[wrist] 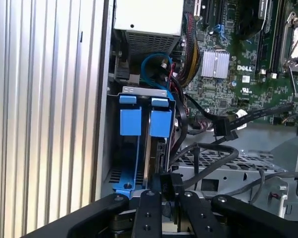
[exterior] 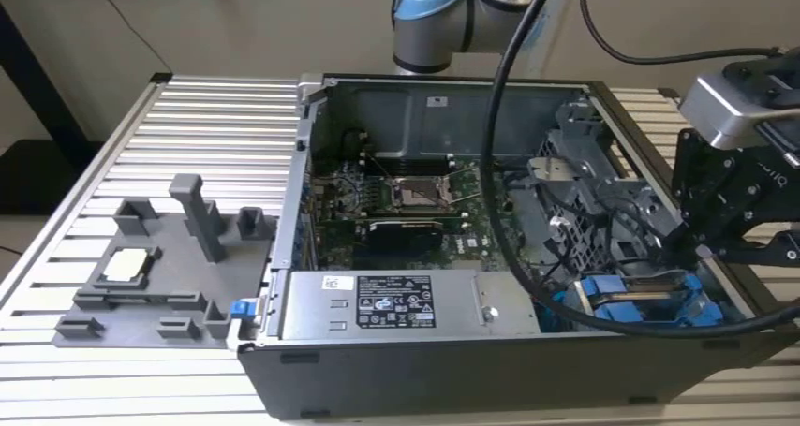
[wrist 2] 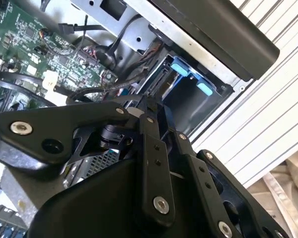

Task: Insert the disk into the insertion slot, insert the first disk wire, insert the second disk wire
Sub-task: 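Insert the first disk wire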

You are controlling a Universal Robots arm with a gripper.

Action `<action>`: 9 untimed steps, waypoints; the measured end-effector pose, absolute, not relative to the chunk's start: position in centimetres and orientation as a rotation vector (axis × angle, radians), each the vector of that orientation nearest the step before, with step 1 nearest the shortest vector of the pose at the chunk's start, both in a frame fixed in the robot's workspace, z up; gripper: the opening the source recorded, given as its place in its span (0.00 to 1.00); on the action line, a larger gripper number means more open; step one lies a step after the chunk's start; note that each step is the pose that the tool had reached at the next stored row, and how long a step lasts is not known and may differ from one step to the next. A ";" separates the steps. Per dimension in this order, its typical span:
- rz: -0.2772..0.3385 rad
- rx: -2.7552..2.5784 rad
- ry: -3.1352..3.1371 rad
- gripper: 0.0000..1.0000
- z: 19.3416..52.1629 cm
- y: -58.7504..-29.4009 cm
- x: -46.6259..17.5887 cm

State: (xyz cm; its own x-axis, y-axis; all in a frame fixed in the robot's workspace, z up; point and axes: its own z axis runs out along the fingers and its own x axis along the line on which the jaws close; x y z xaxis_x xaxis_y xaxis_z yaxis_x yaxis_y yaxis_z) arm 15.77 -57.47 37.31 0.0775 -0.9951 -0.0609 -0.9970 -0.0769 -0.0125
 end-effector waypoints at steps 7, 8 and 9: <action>0.091 -2.281 2.114 0.19 36.7 -57.5 16.9; 0.092 -2.282 2.114 0.19 36.6 -57.5 17.1; 0.092 -2.281 2.115 0.19 36.5 -57.5 17.2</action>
